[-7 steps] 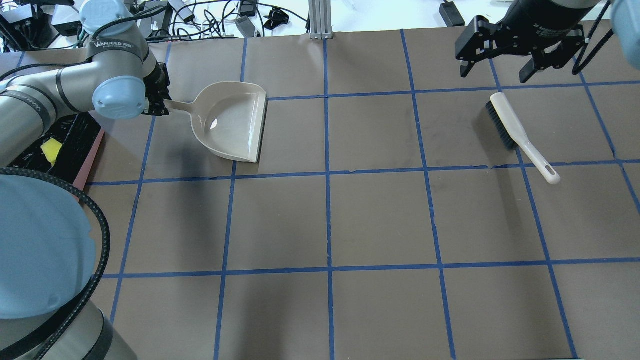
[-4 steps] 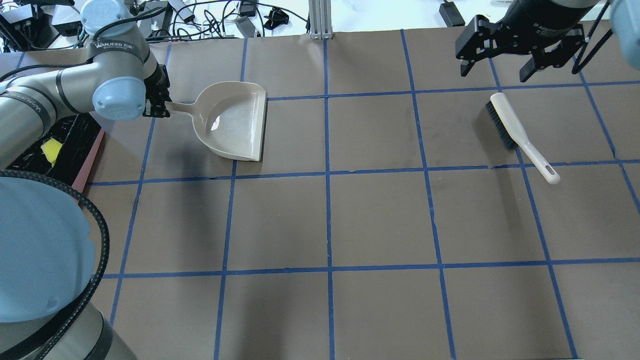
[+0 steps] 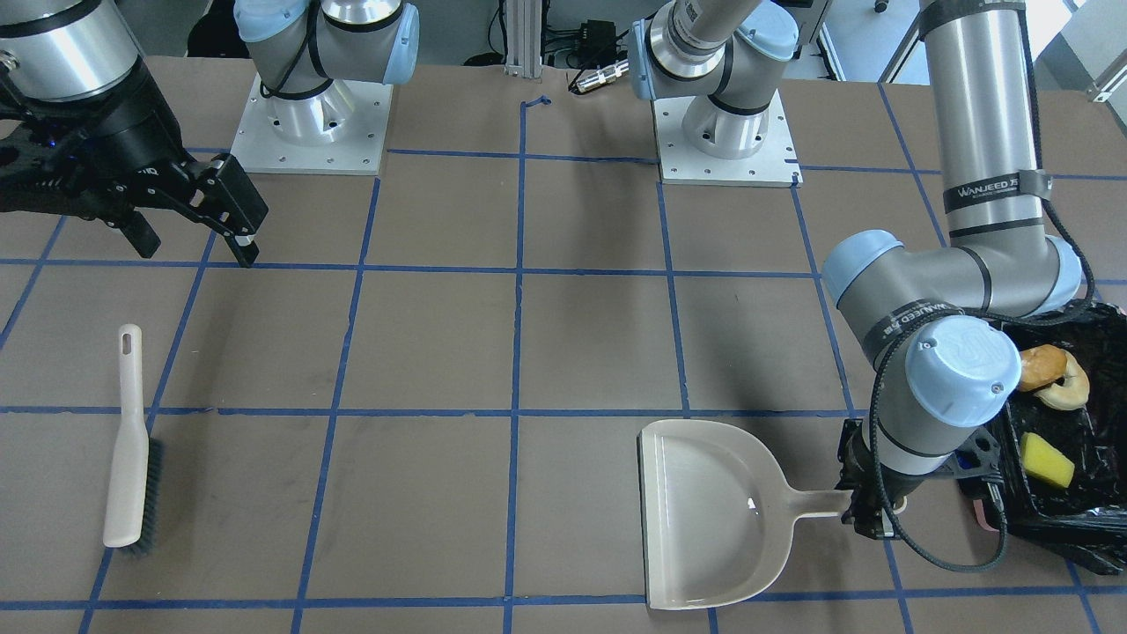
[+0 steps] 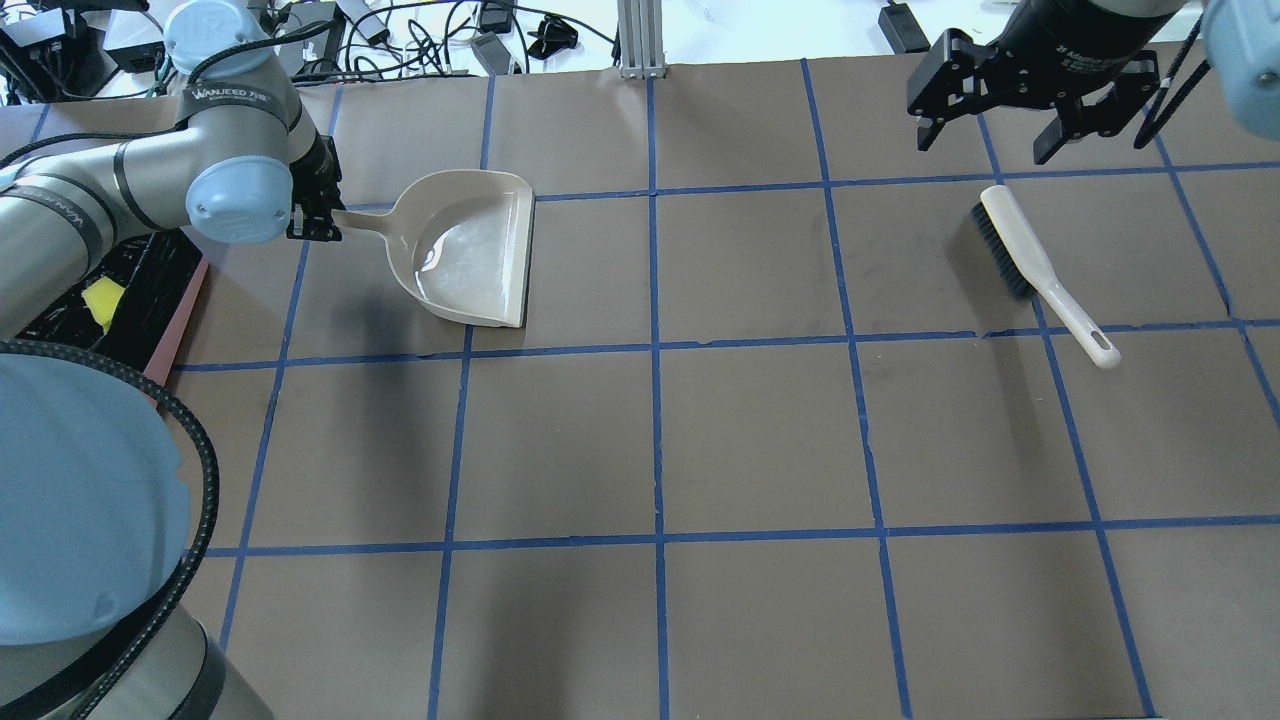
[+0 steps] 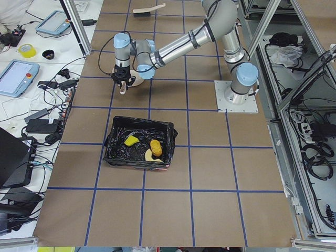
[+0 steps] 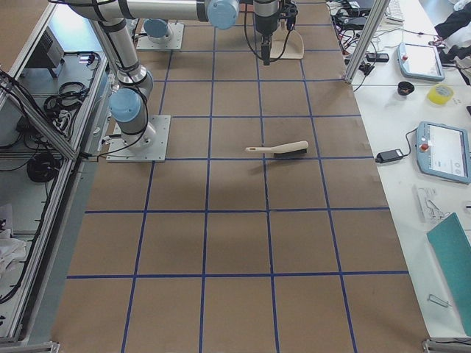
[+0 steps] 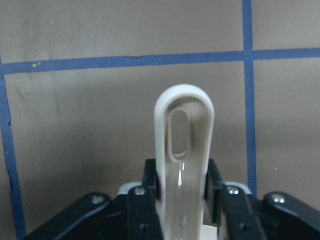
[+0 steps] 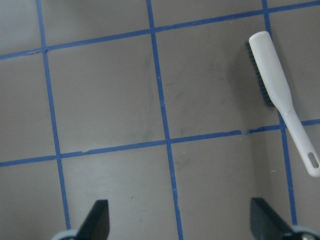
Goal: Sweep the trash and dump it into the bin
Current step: 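Lower the dustpan and open the left gripper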
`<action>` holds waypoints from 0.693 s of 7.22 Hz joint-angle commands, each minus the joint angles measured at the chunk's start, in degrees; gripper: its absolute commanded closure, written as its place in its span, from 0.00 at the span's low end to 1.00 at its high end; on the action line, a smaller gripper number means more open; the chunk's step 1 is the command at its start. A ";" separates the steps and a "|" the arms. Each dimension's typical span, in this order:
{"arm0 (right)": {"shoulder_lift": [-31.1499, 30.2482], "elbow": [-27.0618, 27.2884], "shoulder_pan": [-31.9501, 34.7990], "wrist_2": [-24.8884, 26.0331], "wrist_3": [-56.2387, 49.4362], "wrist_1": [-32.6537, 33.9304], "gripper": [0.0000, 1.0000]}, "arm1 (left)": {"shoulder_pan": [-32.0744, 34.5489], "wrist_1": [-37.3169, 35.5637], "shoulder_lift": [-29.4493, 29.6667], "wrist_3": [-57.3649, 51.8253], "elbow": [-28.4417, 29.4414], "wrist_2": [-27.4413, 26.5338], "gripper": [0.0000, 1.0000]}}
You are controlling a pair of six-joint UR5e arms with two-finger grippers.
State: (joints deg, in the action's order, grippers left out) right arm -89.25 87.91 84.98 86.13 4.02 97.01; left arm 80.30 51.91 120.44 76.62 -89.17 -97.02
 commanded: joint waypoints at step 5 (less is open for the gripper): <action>0.04 0.16 -0.69 0.18 0.19 1.43 0.00 | 3.70 5.73 -5.11 -10.34 1.28 -0.01 0.45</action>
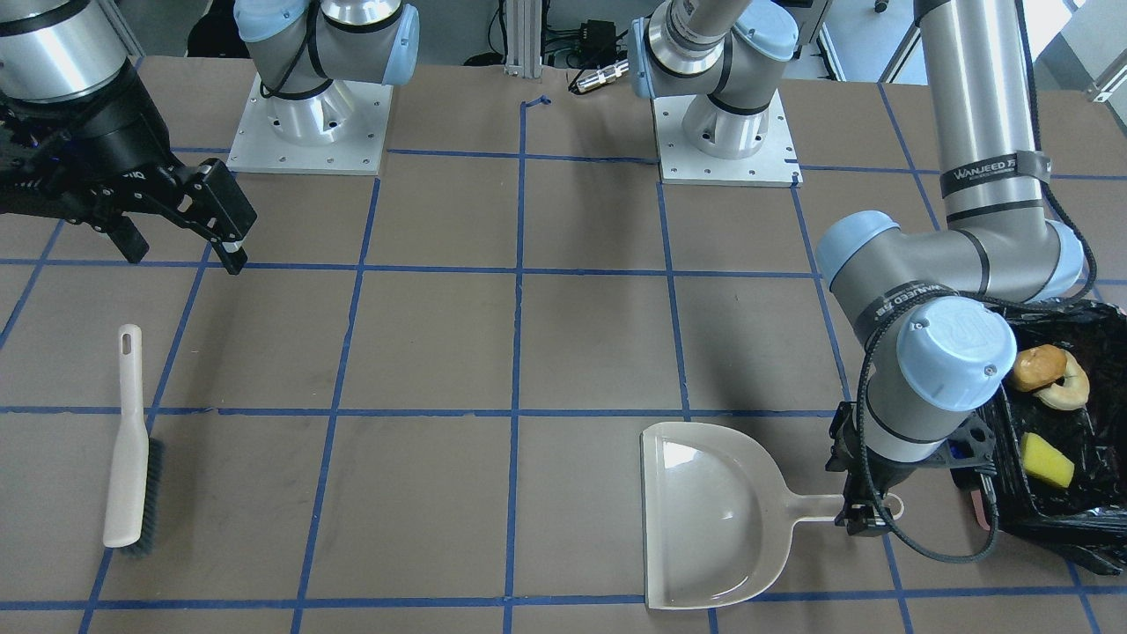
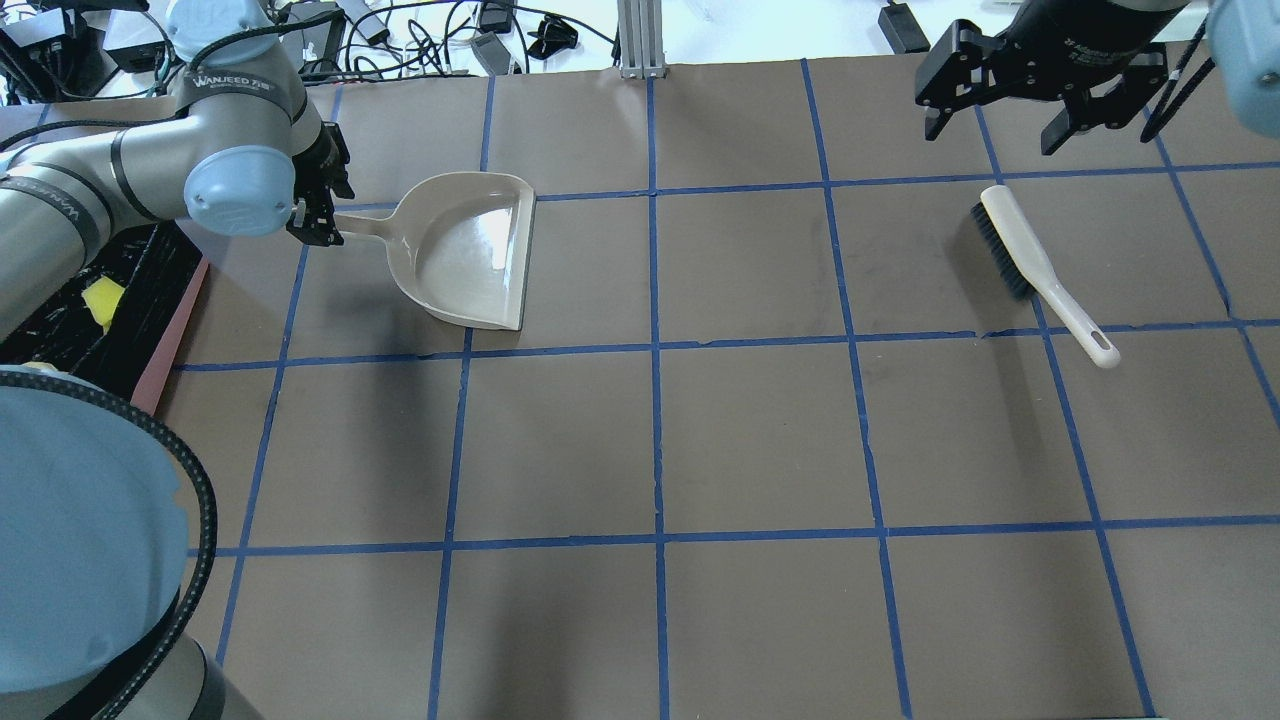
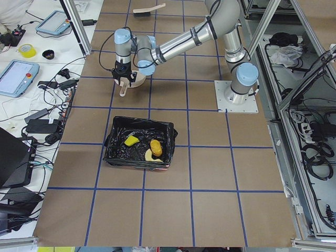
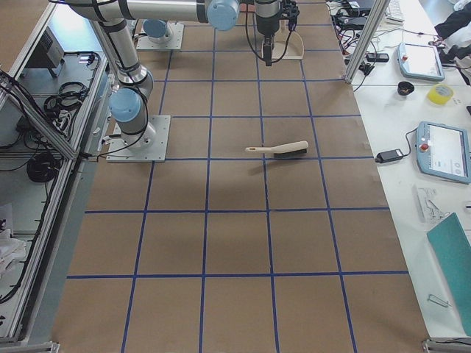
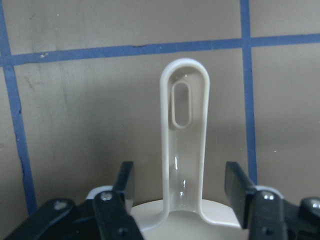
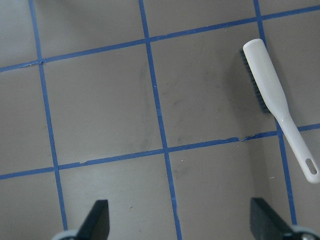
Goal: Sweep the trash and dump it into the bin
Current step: 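Lower the dustpan and open the left gripper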
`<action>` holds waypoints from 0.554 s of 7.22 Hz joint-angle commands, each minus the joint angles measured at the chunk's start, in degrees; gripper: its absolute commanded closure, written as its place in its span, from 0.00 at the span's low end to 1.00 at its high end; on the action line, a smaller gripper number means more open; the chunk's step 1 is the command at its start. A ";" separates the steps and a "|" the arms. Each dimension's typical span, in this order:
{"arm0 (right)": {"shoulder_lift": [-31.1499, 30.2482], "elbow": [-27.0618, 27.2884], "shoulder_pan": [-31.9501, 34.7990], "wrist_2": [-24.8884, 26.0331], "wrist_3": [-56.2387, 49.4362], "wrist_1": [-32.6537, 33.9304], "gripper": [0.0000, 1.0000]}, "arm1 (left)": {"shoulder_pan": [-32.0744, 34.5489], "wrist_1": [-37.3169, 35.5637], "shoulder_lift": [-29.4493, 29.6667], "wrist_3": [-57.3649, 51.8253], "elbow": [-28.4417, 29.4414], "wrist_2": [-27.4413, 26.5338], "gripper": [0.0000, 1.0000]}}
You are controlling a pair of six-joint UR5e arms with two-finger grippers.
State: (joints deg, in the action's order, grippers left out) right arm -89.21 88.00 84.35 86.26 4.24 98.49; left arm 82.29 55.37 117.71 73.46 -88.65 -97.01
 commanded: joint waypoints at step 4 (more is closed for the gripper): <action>0.00 0.15 -0.24 -0.04 0.06 0.03 0.00 | 2.09 5.16 -12.05 -50.86 1.81 0.24 0.00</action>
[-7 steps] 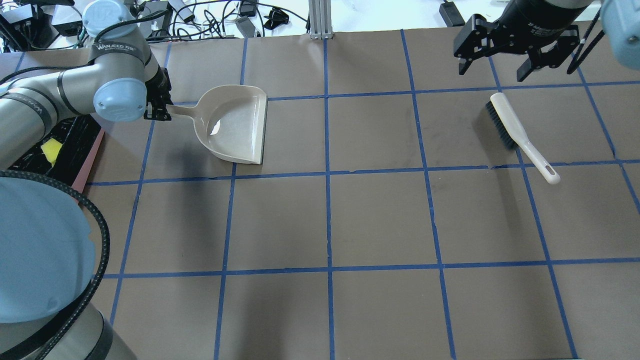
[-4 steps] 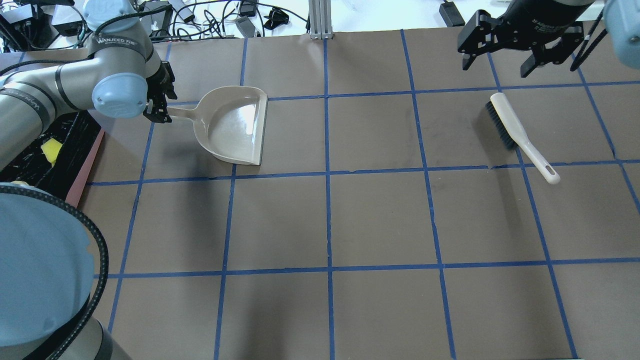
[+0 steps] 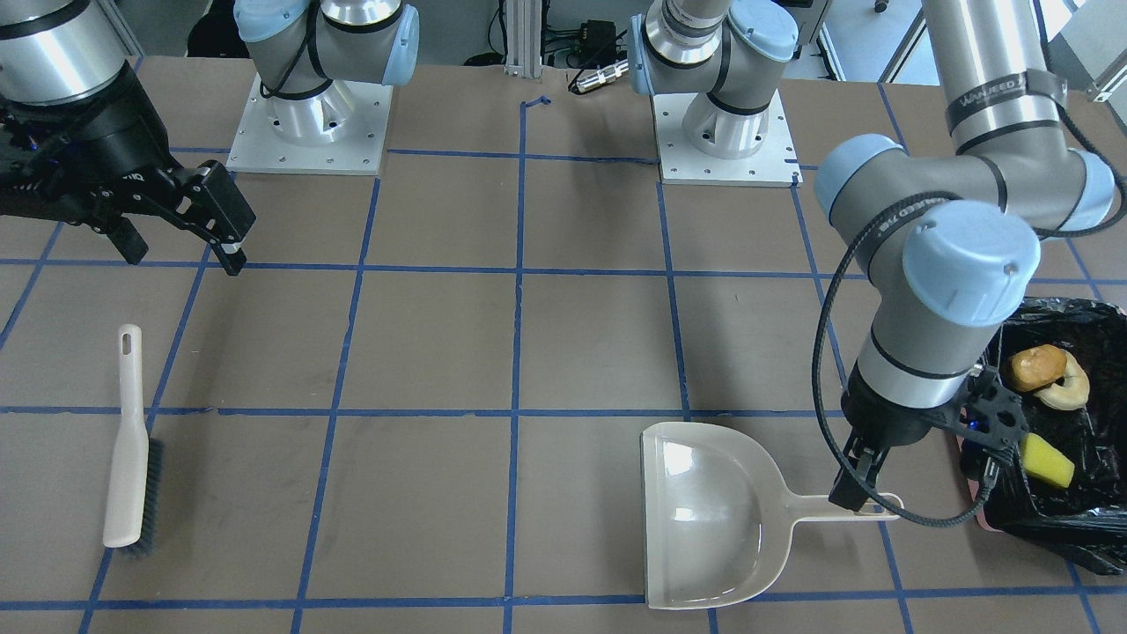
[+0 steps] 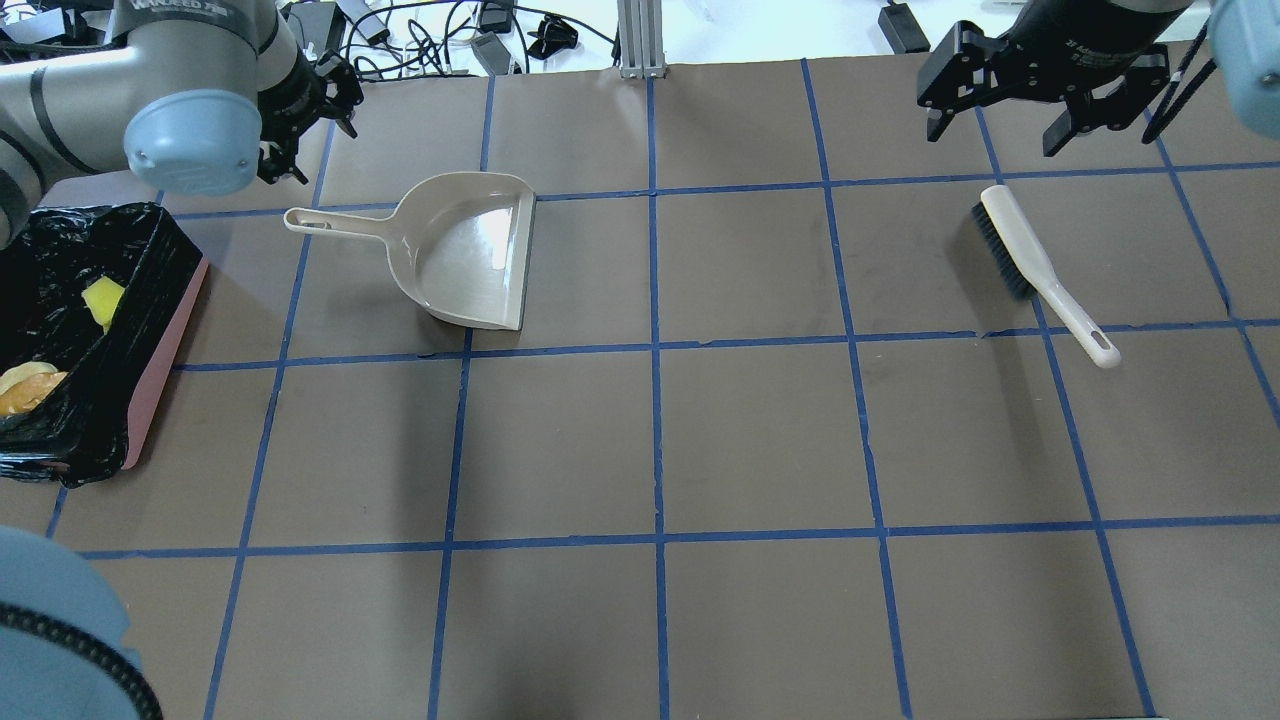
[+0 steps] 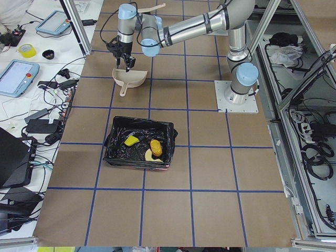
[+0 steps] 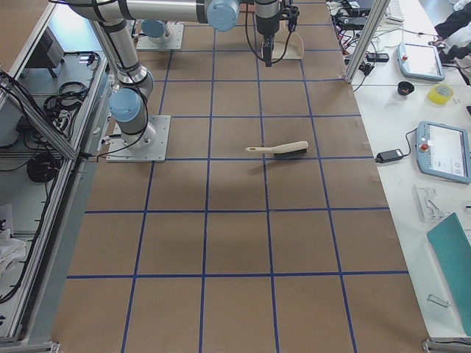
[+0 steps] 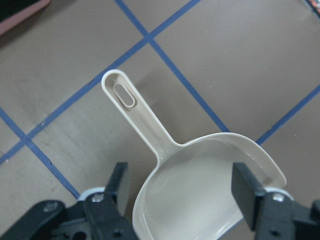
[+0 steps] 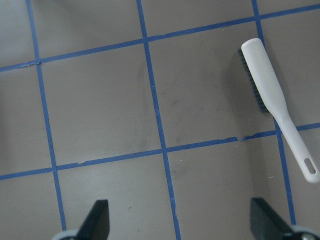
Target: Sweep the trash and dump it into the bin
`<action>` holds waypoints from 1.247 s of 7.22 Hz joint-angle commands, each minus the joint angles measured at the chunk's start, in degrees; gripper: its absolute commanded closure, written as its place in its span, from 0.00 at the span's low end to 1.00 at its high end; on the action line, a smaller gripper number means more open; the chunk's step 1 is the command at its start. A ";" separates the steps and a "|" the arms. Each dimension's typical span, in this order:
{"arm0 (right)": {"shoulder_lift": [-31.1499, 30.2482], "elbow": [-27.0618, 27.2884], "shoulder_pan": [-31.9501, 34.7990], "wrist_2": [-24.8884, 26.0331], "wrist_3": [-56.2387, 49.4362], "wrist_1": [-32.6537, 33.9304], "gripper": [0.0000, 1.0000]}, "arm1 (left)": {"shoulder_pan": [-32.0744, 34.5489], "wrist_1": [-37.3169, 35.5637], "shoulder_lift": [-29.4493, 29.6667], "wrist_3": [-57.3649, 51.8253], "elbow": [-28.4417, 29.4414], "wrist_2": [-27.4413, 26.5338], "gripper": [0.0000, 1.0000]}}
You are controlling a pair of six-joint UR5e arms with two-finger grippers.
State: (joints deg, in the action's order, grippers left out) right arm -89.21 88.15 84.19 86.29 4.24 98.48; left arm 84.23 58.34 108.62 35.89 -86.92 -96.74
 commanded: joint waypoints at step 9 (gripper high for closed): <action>0.00 0.01 -0.16 0.02 0.07 -0.04 0.00 | 8.77 24.28 -12.90 -36.89 0.25 4.19 0.00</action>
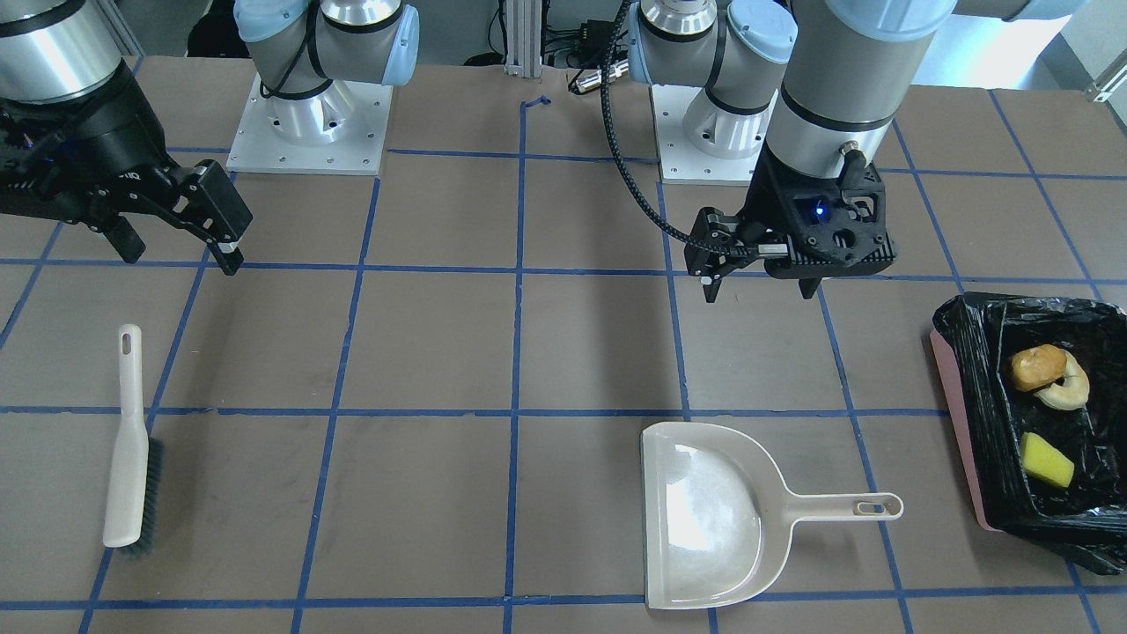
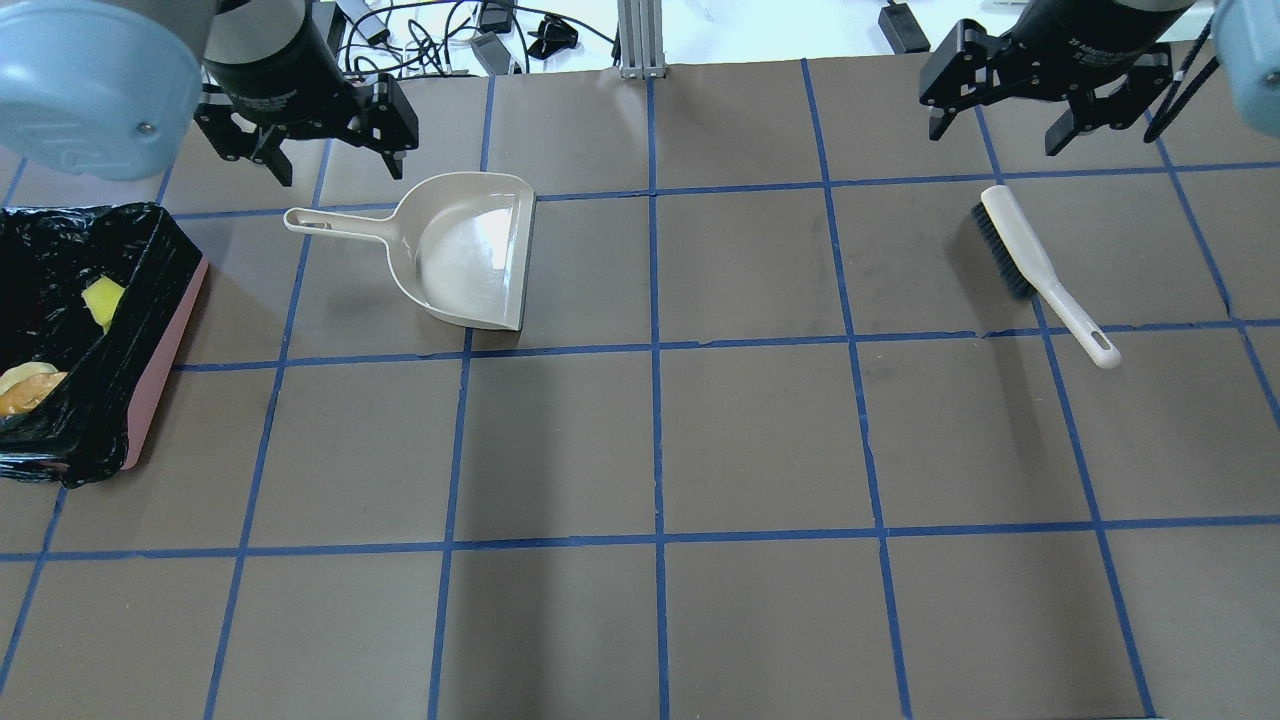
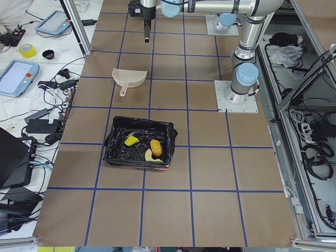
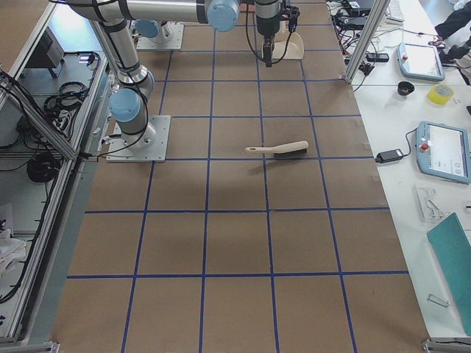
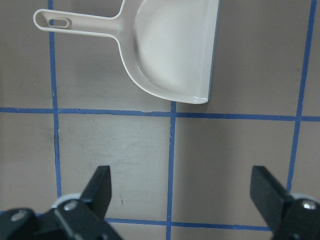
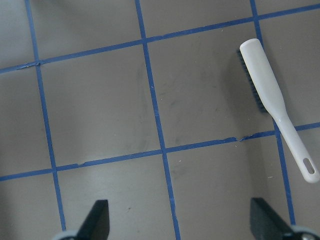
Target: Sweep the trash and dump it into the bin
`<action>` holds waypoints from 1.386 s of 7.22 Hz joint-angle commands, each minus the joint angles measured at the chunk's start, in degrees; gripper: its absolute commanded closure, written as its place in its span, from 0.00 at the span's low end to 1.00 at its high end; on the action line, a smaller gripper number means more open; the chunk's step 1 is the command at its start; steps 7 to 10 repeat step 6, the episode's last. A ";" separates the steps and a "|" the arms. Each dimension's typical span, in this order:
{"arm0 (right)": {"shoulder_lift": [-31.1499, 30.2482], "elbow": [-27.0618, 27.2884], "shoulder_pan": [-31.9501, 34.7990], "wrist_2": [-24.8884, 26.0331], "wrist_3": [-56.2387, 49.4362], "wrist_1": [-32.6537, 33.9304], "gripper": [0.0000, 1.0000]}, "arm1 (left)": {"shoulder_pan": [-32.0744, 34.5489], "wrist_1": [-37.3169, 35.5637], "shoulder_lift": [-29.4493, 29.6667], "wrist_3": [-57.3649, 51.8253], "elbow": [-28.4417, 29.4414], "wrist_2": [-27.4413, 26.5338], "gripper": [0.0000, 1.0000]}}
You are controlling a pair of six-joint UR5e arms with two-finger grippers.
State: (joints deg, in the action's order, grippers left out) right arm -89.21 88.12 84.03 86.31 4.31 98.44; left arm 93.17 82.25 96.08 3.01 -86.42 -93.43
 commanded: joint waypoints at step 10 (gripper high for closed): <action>0.00 0.12 0.00 0.00 0.00 0.00 0.00 | -5.01 5.81 -3.96 -12.06 -0.41 0.35 0.00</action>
